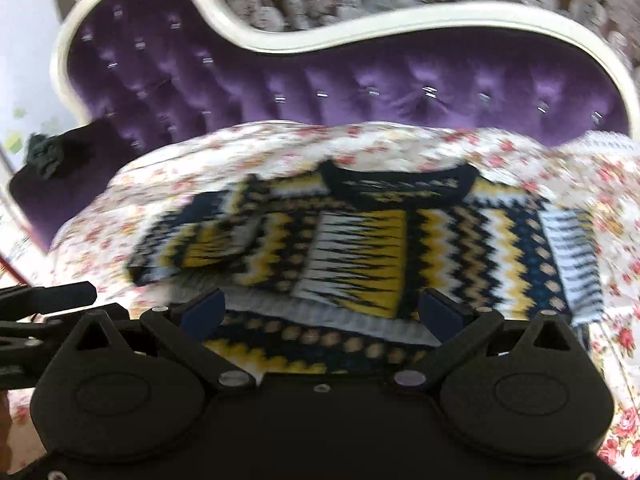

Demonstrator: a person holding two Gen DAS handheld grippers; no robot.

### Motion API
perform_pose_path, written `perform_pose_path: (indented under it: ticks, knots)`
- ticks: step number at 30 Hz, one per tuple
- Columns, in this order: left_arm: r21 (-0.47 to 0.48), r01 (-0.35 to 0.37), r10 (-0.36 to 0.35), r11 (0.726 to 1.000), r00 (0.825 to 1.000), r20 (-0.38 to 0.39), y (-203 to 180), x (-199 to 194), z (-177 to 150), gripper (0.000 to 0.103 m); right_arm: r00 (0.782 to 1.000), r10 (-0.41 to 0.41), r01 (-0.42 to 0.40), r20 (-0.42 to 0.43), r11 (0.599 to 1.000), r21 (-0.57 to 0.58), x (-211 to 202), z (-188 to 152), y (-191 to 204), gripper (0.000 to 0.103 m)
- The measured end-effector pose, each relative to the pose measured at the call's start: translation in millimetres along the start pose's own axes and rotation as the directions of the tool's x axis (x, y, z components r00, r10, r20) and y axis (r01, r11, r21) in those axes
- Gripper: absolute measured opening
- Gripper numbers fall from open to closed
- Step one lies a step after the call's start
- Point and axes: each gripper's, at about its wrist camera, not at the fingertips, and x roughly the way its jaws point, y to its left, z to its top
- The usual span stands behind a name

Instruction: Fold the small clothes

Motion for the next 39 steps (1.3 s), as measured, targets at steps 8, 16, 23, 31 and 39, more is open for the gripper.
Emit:
perform_pose_path:
  ticks: [8, 16, 23, 31, 39]
  knots:
    - [0.093, -0.075, 0.071, 0.993, 0.996, 0.053, -6.3, 0.4, -9.1, 0.076, 0.998, -0.028, 0.031, 0.059, 0.997, -0.066, -19.7, 20.7, 38.1, 0.103]
    - [0.059, -0.057, 0.063, 0.997, 0.993, -0.102, 12.7, 68.8, -47.2, 0.075, 0.966, -0.239, 0.258, 0.099, 0.904, -0.341, 44.6, 17.5, 68.3, 0.098]
    - [0.038, -0.07, 0.073, 0.997, 0.993, -0.095, 22.9, 75.6, -56.0, 0.075, 0.983, -0.166, 0.186, 0.084, 0.863, -0.469, 107.5, 21.3, 92.7, 0.061]
    - [-0.028, -0.119, 0.115, 0.993, 0.987, -0.109, 39.6, 81.8, -49.7, 0.075, 0.979, -0.195, 0.194, 0.062, 0.789, -0.583, 166.3, 21.5, 122.0, 0.065]
    - [-0.048, -0.092, 0.087, 0.995, 0.991, -0.099, 45.6, 79.4, -47.6, 0.075, 0.994, -0.113, 0.112, 0.013, 0.951, -0.289, 144.7, 50.9, 72.2, 0.011]
